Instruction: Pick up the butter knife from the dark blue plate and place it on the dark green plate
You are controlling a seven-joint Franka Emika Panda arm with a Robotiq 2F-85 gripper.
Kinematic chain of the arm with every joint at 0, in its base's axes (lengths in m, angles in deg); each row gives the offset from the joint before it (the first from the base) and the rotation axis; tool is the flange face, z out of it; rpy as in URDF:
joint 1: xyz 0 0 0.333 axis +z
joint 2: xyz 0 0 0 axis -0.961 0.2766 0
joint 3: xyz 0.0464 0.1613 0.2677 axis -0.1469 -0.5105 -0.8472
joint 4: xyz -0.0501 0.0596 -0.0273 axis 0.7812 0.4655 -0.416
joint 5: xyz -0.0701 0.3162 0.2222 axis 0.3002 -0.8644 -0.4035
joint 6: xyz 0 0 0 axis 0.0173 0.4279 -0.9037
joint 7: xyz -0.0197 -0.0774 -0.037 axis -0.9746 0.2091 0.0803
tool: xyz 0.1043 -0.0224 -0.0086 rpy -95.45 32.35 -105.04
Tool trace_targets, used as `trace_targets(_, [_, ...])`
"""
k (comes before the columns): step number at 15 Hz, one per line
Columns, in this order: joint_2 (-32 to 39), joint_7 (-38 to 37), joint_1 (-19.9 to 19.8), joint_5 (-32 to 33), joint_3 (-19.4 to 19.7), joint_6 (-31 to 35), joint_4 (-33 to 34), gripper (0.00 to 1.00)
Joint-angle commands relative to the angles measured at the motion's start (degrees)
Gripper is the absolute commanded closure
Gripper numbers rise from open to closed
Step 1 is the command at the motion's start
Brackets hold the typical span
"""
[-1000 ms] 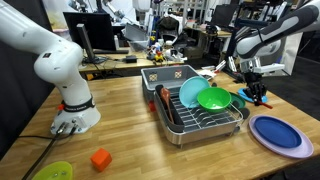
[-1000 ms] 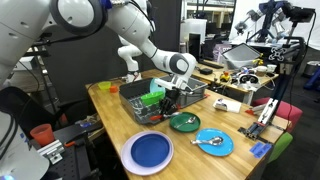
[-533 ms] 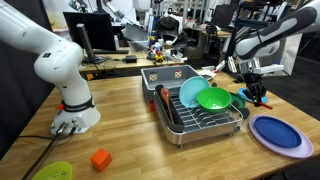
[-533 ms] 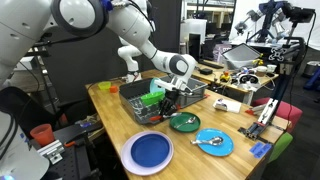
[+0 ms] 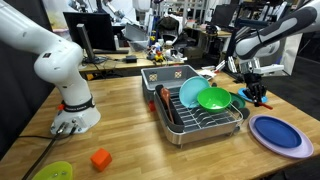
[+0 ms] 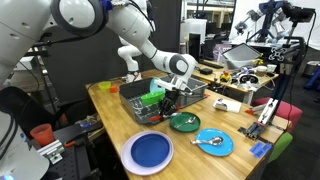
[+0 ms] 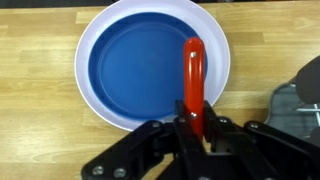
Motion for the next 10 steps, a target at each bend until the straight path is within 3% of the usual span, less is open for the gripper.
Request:
trace_targets(1, [0.1,0.8,1.5,-1.3,1.9,0.0,0.2,0.82])
trace_targets(6, [0.1,0.8,1.5,-1.3,1.9,0.0,0.2,0.82])
trace_targets(7, [0.1,0.8,1.5,-1.3,1.9,0.0,0.2,0.96])
trace_targets(10, [2.4,1.7,1.4,-1.3,2.1,-2.6,3.5,0.96])
